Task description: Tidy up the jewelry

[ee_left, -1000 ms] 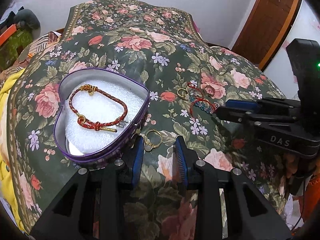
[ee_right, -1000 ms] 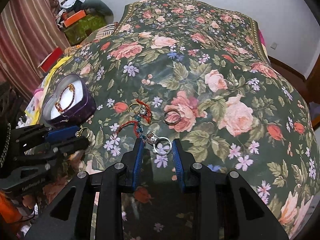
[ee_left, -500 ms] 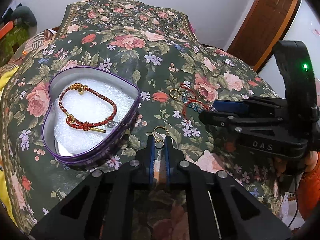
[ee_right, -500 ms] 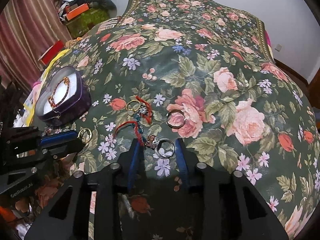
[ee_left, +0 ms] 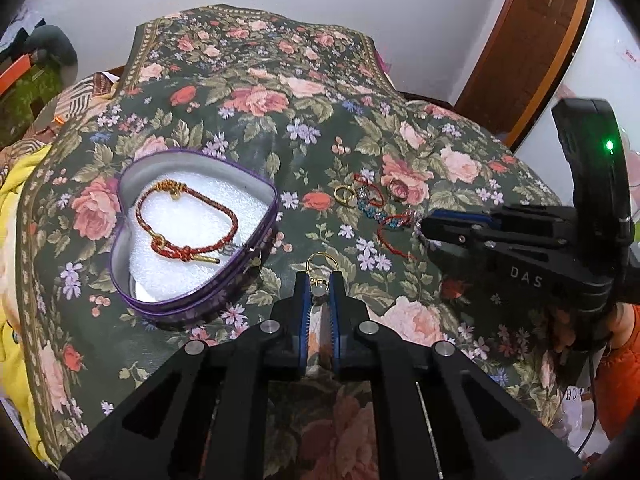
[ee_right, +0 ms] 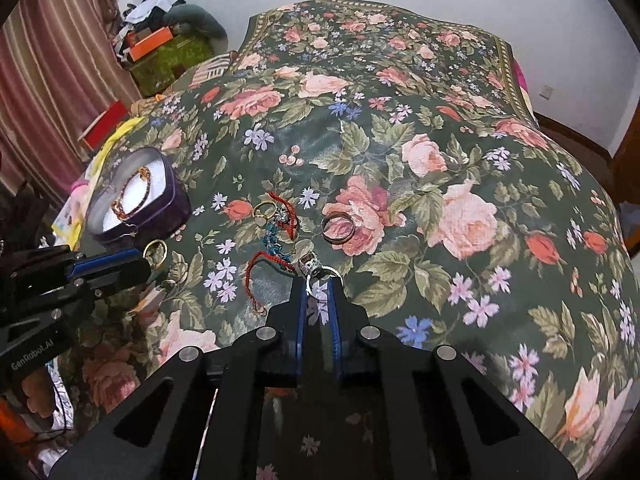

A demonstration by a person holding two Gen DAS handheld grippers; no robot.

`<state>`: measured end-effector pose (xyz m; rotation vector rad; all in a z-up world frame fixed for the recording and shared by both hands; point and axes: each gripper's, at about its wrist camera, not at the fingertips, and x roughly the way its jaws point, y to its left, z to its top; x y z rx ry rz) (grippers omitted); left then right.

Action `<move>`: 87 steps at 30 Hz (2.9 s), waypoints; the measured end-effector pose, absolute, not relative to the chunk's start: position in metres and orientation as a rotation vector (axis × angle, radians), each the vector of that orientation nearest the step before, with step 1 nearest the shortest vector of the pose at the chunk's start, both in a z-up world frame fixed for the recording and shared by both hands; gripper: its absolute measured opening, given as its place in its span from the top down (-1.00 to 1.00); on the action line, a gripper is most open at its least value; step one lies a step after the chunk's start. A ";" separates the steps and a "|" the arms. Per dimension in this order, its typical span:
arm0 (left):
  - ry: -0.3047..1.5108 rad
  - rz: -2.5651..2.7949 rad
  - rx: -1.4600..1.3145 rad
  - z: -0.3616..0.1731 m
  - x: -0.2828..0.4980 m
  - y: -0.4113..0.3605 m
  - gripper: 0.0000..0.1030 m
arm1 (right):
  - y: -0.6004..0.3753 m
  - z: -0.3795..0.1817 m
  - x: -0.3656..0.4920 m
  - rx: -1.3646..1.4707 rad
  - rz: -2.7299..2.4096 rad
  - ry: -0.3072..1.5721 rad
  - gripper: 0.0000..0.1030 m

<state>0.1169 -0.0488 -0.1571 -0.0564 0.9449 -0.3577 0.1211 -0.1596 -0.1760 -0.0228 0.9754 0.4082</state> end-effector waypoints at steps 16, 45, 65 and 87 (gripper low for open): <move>0.874 -0.340 -0.065 -0.132 0.106 -0.043 0.86 | -0.147 -0.185 0.138 -0.116 0.402 1.052 0.60; 0.828 -0.318 -0.094 -0.114 0.097 -0.027 0.86 | -0.150 -0.176 0.129 -0.118 0.375 0.978 0.91; 0.811 -0.289 -0.115 -0.108 0.088 -0.015 0.86 | -0.142 -0.183 0.151 -0.197 0.371 1.050 0.46; 0.820 -0.282 -0.143 -0.117 0.101 -0.007 0.86 | -0.143 -0.172 0.141 -0.170 0.379 0.975 0.79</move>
